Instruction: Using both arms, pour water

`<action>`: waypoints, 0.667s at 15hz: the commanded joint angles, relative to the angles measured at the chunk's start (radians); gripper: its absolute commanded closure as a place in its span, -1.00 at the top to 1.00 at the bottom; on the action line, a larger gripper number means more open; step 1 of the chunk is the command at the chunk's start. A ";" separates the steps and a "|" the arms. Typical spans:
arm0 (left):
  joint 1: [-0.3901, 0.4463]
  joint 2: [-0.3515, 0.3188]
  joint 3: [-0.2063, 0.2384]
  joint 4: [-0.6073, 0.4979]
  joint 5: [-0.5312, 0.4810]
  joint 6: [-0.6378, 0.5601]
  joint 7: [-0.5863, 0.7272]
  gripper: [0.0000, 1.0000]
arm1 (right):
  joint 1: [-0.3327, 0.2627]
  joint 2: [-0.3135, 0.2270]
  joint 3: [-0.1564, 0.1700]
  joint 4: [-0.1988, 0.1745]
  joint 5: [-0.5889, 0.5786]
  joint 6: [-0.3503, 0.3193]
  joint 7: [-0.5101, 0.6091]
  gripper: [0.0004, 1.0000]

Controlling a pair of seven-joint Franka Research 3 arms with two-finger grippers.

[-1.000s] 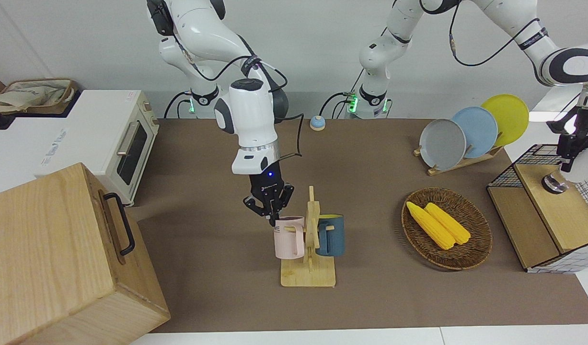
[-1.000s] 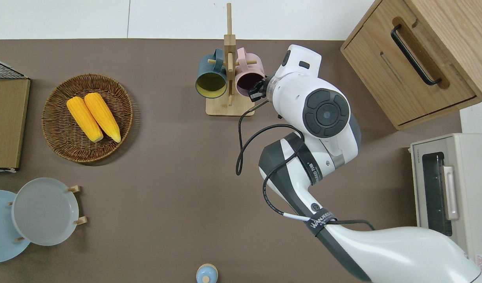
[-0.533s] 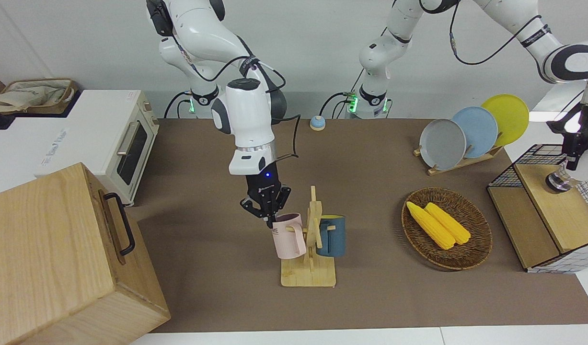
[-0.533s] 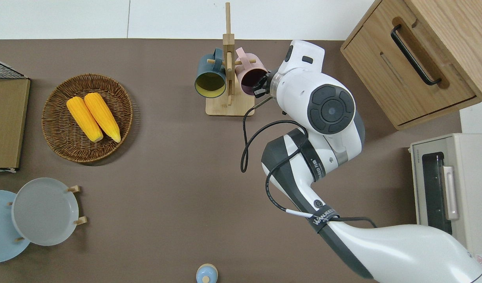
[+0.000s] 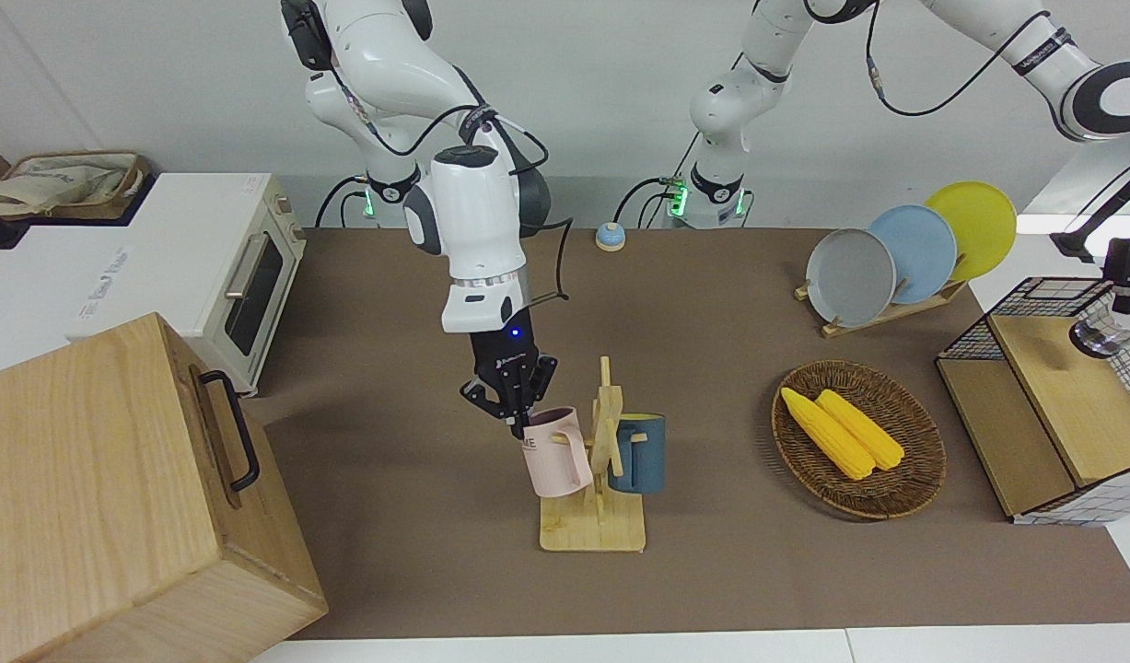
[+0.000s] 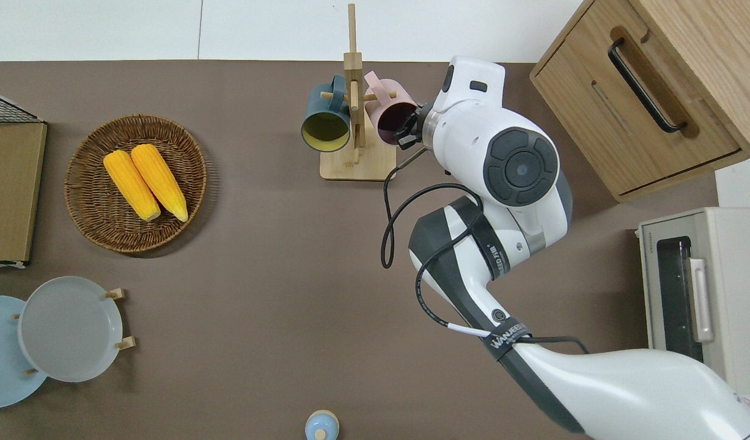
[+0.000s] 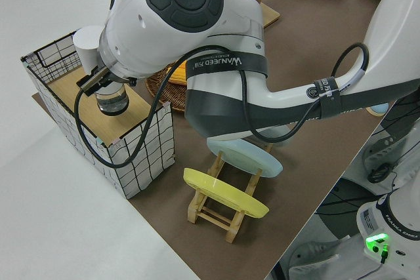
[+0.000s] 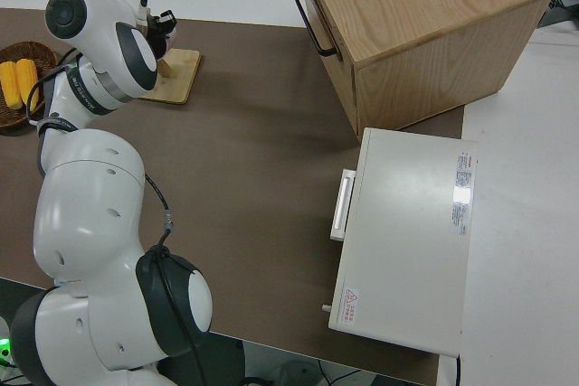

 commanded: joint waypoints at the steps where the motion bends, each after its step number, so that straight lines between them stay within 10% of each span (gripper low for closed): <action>1: -0.011 -0.021 0.003 0.018 0.033 -0.016 -0.055 -1.00 | -0.049 -0.025 0.013 0.009 -0.015 -0.041 -0.098 -1.00; 10: -0.051 -0.034 0.003 0.018 0.093 -0.015 -0.163 -1.00 | -0.168 -0.088 0.013 -0.008 -0.013 -0.214 -0.266 -1.00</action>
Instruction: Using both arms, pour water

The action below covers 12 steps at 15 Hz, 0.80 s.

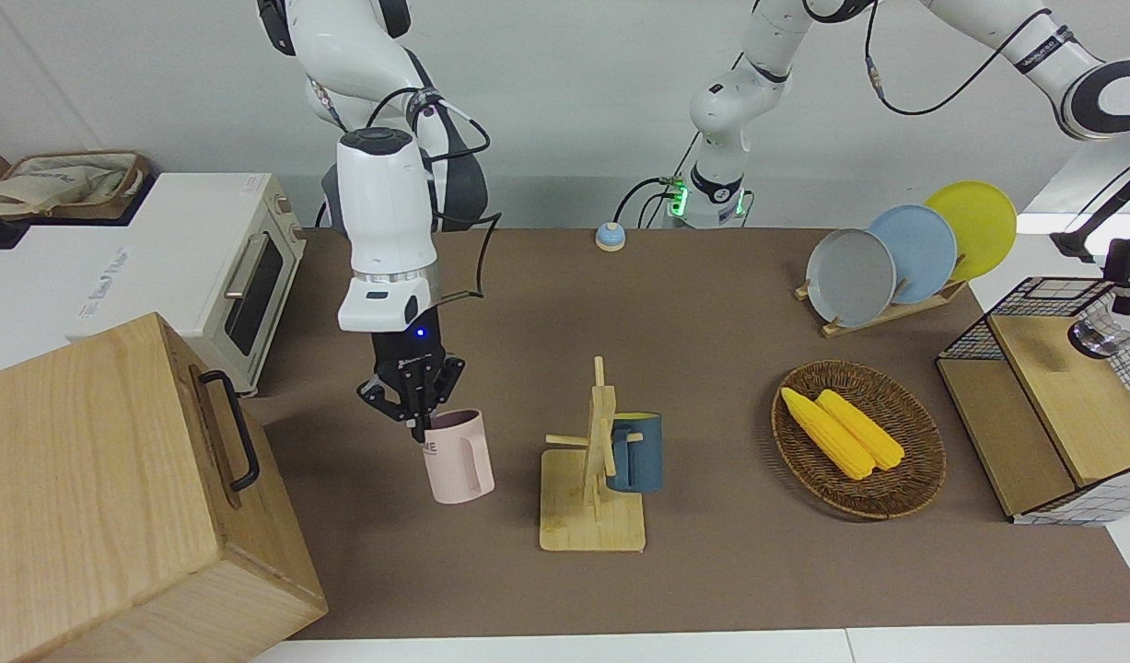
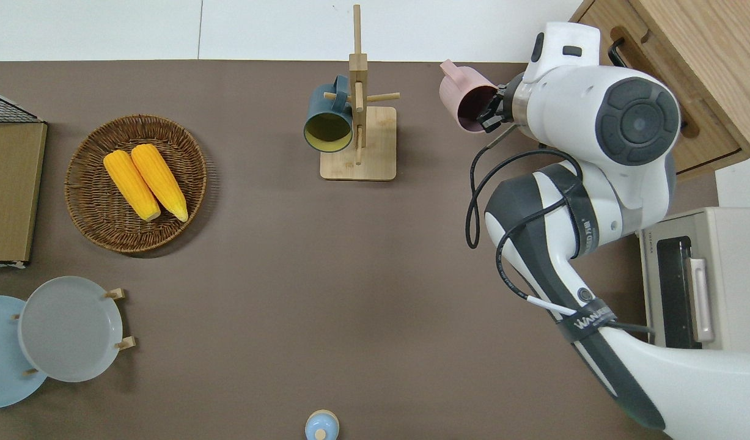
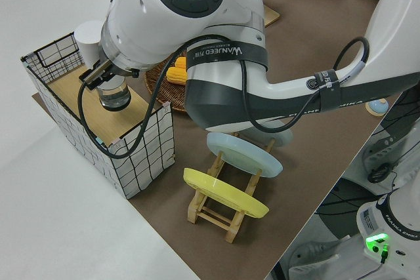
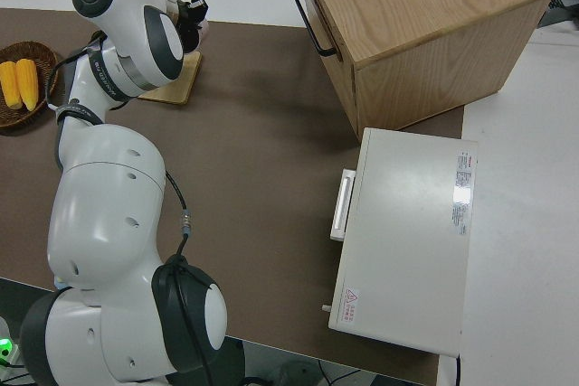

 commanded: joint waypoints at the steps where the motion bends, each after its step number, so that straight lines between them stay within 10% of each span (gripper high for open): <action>1: -0.054 -0.034 0.009 0.012 0.082 -0.010 -0.128 -1.00 | -0.028 -0.035 0.013 -0.014 -0.011 -0.153 -0.051 -1.00; 7: -0.101 -0.071 0.006 0.009 0.151 -0.012 -0.258 -1.00 | 0.001 -0.083 0.014 -0.017 0.019 -0.535 0.000 -1.00; 12: -0.155 -0.114 0.004 -0.016 0.231 -0.035 -0.378 -1.00 | 0.096 -0.086 0.014 -0.026 0.157 -0.652 0.283 -1.00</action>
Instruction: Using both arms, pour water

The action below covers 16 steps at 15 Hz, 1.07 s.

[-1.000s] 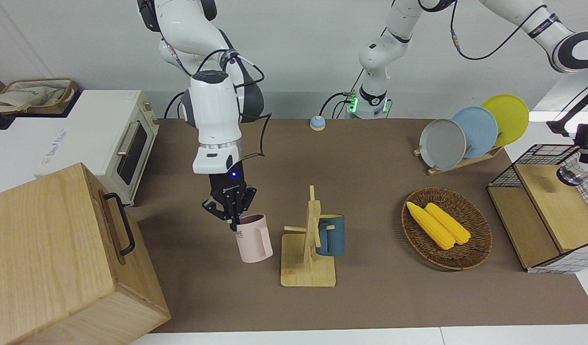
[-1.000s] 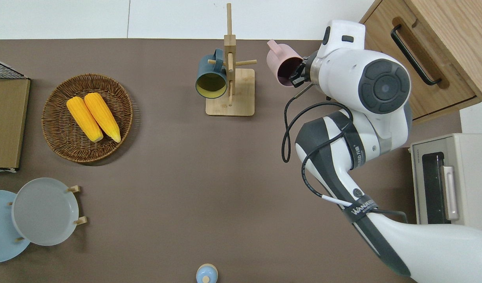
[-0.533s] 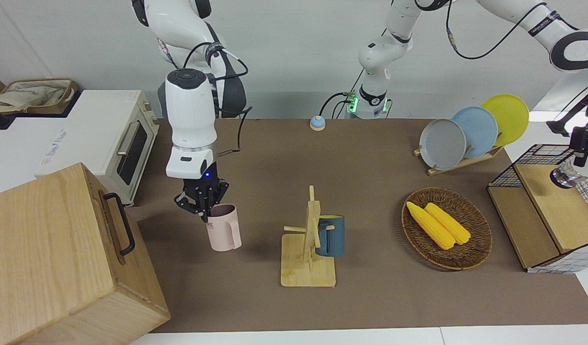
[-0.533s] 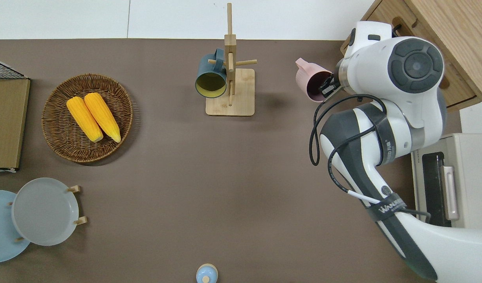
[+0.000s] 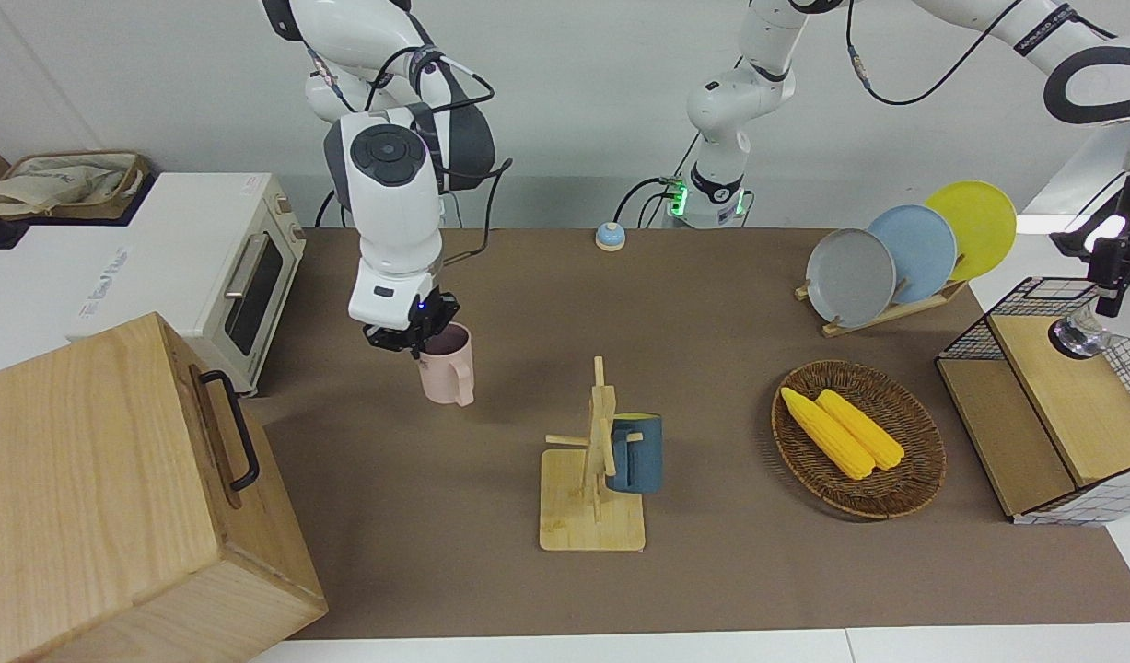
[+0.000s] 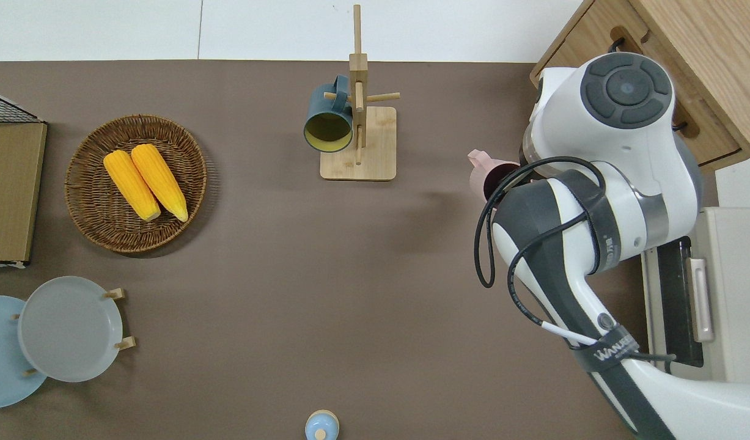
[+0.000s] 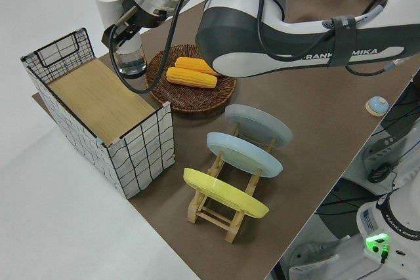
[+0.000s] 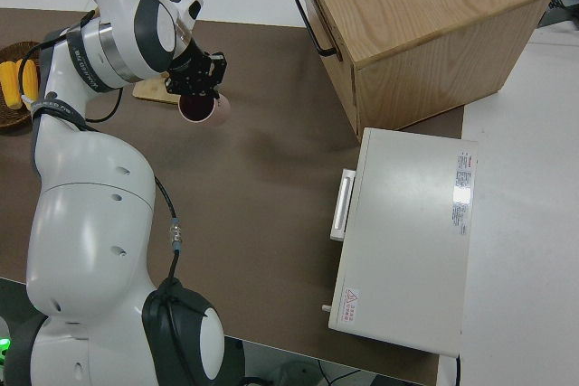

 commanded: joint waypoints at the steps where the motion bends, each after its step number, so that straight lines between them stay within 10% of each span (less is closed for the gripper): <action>1: -0.038 -0.068 0.008 -0.024 0.046 -0.057 -0.077 -1.00 | 0.087 -0.011 0.001 -0.026 0.078 -0.032 0.229 -1.00; 9: -0.134 -0.203 -0.007 -0.200 0.109 -0.048 -0.256 -1.00 | 0.285 0.058 0.002 -0.003 0.198 -0.010 0.670 -1.00; 16: -0.145 -0.337 -0.067 -0.425 0.122 0.113 -0.342 -1.00 | 0.376 0.155 0.001 0.091 0.307 0.046 0.886 -1.00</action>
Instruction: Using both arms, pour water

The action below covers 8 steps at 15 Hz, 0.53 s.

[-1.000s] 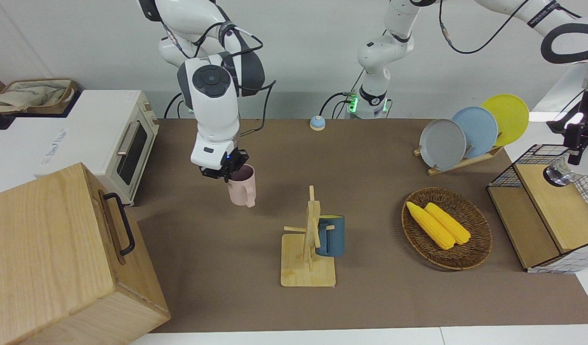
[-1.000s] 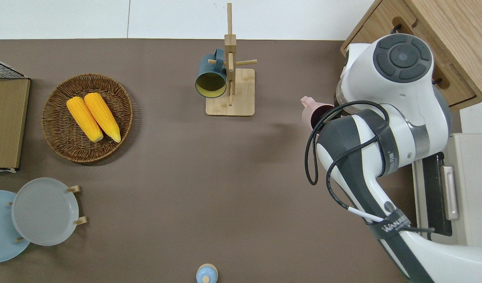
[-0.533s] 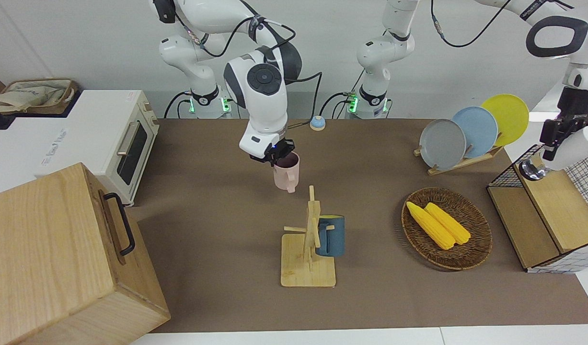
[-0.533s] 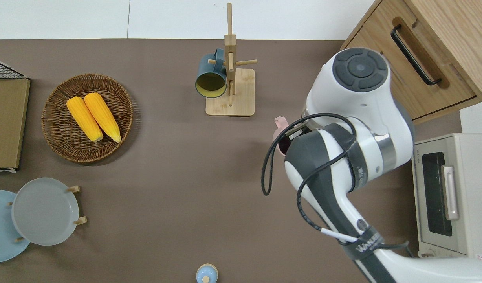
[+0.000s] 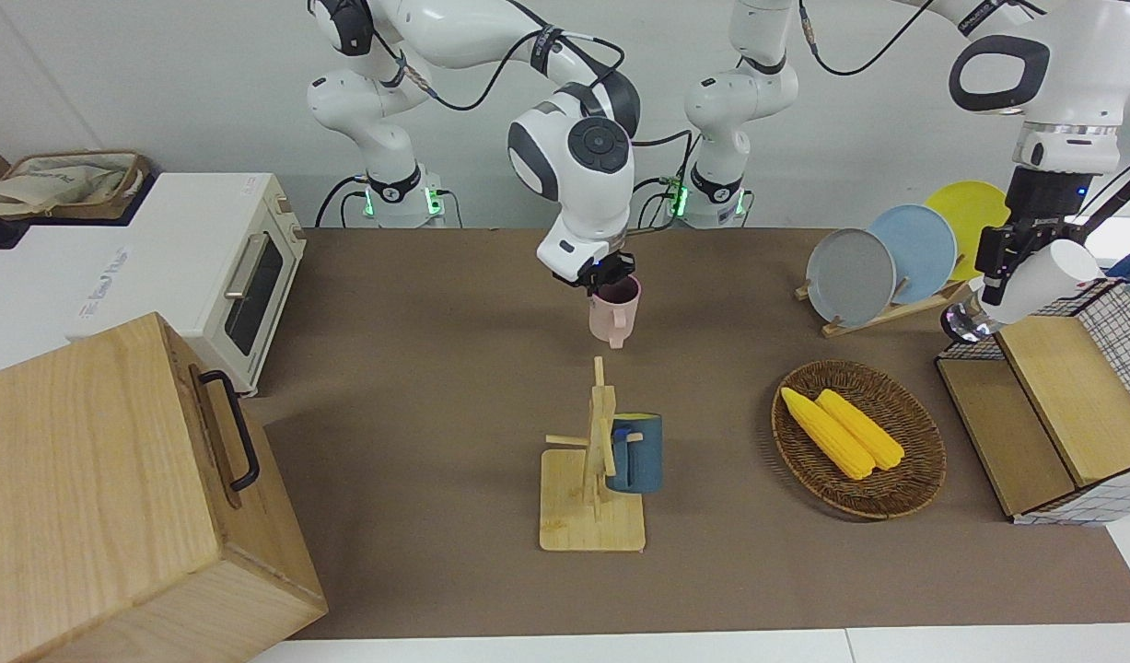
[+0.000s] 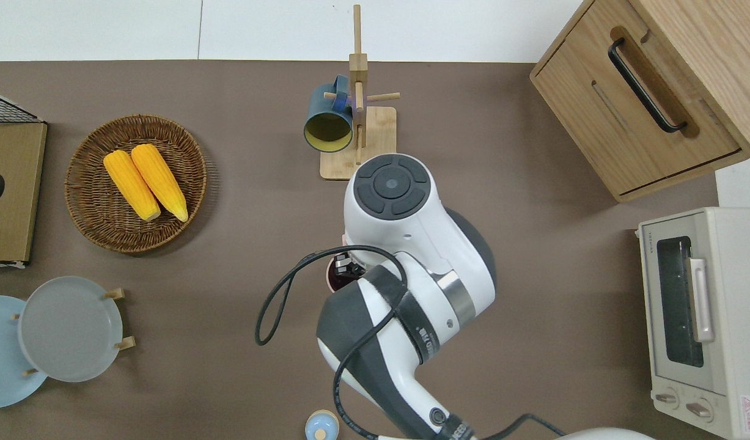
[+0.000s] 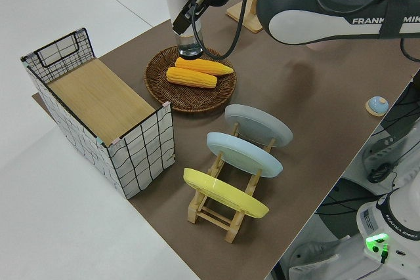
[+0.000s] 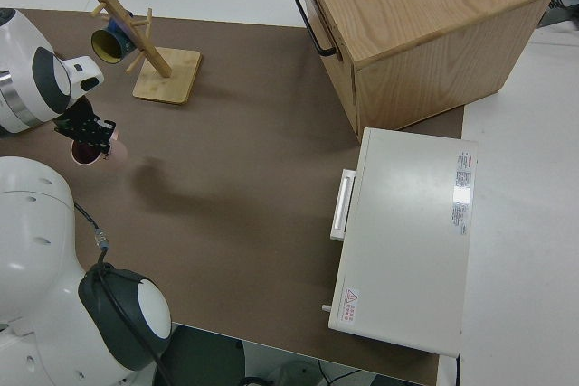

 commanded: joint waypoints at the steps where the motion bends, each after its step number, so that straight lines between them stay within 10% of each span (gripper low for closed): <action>1: -0.009 -0.109 -0.036 -0.122 0.029 0.060 -0.087 -1.00 | 0.023 0.074 -0.004 0.057 0.073 0.066 0.093 -1.00; 8: -0.007 -0.235 -0.151 -0.269 0.038 0.071 -0.165 -1.00 | 0.069 0.171 -0.002 0.144 0.145 0.156 0.168 -1.00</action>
